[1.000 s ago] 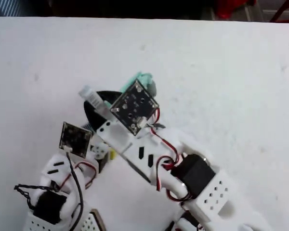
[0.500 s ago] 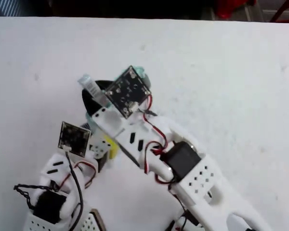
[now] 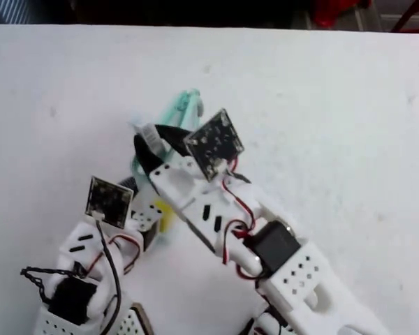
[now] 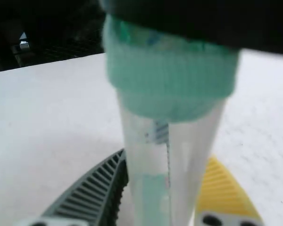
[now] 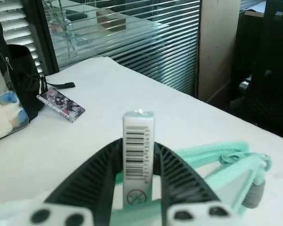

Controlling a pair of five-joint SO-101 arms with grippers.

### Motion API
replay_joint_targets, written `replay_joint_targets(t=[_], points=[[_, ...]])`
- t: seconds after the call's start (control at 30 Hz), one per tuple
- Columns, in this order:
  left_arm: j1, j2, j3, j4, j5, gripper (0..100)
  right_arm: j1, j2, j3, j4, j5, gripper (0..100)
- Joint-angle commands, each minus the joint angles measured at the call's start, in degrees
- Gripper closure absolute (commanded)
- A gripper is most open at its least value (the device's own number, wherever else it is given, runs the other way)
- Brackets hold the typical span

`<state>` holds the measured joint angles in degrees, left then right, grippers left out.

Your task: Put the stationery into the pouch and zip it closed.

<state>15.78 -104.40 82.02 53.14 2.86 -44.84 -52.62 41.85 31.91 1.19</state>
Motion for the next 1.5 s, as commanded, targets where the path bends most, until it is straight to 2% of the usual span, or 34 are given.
replay_joint_targets(t=[0.0,0.1,0.17,0.37,0.6,0.77,0.97,1.07,1.27,1.47], points=[[-0.7,0.3,-2.5,-0.9,0.7,77,0.1,-4.2,0.3,3.6,2.5,88.2],[-0.7,0.3,-2.5,-0.9,0.7,77,-1.4,-6.2,-1.8,5.7,3.3,73.2],[-0.7,0.3,-2.4,-0.9,0.7,77,-1.3,-6.5,-5.3,7.2,3.3,69.3],[-0.6,0.3,-2.4,-0.9,0.7,77,0.4,-3.6,-22.3,17.8,3.3,74.9],[-0.1,0.3,-2.4,-0.6,0.3,77,0.5,10.2,-39.6,33.0,2.5,75.5],[1.5,0.3,-2.4,-0.4,0.3,77,2.7,21.2,-54.9,46.2,-10.5,74.6],[4.3,0.3,-2.3,0.7,-3.5,77,2.9,34.9,-74.0,64.0,-22.7,60.3],[4.1,0.3,-2.3,0.8,-3.6,77,2.9,40.5,-79.6,66.2,-23.6,60.2],[4.2,0.3,-2.3,0.7,-3.6,77,4.0,43.6,-79.2,66.2,-26.5,63.5],[4.0,0.3,-2.3,0.5,-3.7,77,0.0,45.8,-75.9,66.1,-26.1,63.5]])
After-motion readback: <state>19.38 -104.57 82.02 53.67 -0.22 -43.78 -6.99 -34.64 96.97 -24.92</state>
